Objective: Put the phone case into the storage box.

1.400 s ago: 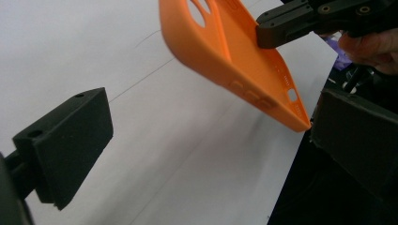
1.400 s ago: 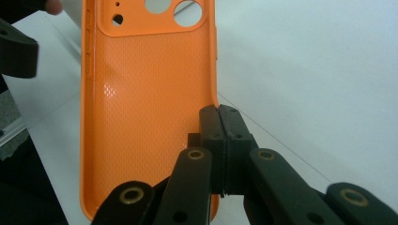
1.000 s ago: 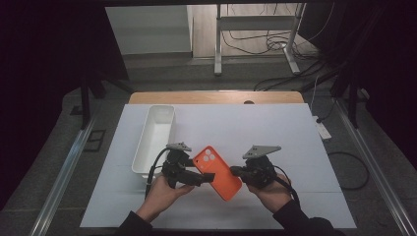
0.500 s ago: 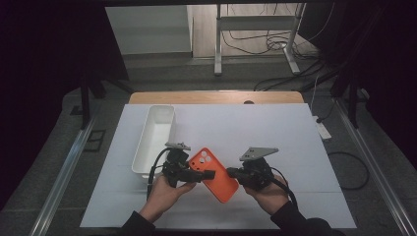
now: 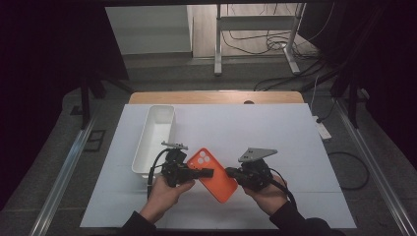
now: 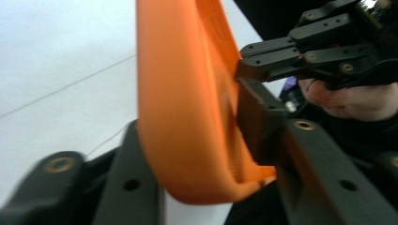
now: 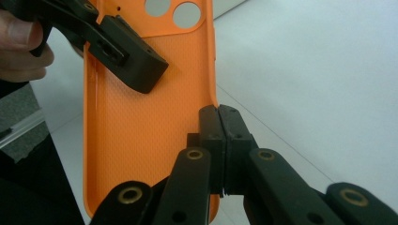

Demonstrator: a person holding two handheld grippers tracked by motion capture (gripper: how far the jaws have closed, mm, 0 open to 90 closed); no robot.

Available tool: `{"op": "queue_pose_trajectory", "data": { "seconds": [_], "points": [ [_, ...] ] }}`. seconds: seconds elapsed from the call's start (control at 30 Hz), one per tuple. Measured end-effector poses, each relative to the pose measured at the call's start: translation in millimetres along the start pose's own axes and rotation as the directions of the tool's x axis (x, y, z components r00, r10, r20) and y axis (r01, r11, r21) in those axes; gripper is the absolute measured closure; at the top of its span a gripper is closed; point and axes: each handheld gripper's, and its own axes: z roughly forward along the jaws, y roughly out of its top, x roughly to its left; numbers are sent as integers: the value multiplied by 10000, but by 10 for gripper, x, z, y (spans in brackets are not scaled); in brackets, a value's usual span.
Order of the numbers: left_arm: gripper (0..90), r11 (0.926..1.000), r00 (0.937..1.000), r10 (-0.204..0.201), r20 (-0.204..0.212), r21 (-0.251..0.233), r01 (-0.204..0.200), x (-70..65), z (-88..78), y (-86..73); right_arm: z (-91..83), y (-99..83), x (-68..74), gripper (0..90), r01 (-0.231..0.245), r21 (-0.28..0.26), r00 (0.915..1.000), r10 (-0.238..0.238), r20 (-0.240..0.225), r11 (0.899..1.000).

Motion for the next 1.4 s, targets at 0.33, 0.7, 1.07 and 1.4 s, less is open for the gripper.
{"op": "queue_pose_trajectory", "data": {
  "seconds": [0.33, 0.7, 1.07, 1.4],
  "points": [
    [837, 9946, 9936, -980, 557, -279, 997, 49, -9, -25, 24, -1, 15, 876, 279, -105, 9996, -278, 98, 9996],
    [841, 9969, 9973, -705, 223, -337, 712, 57, -31, -27, 16, 9, -55, 515, -186, -189, 9998, 188, 72, 9996],
    [836, 9995, 9996, -235, -170, -197, 231, 75, -85, -23, 44, -2, -98, 95, -474, -53, 9988, 473, -146, 9989],
    [835, 9998, 9995, 155, -259, -109, -157, 67, -151, -6, 77, -79, -141, 0, 85, -286, 9990, -98, -434, 9996]
  ]
}}
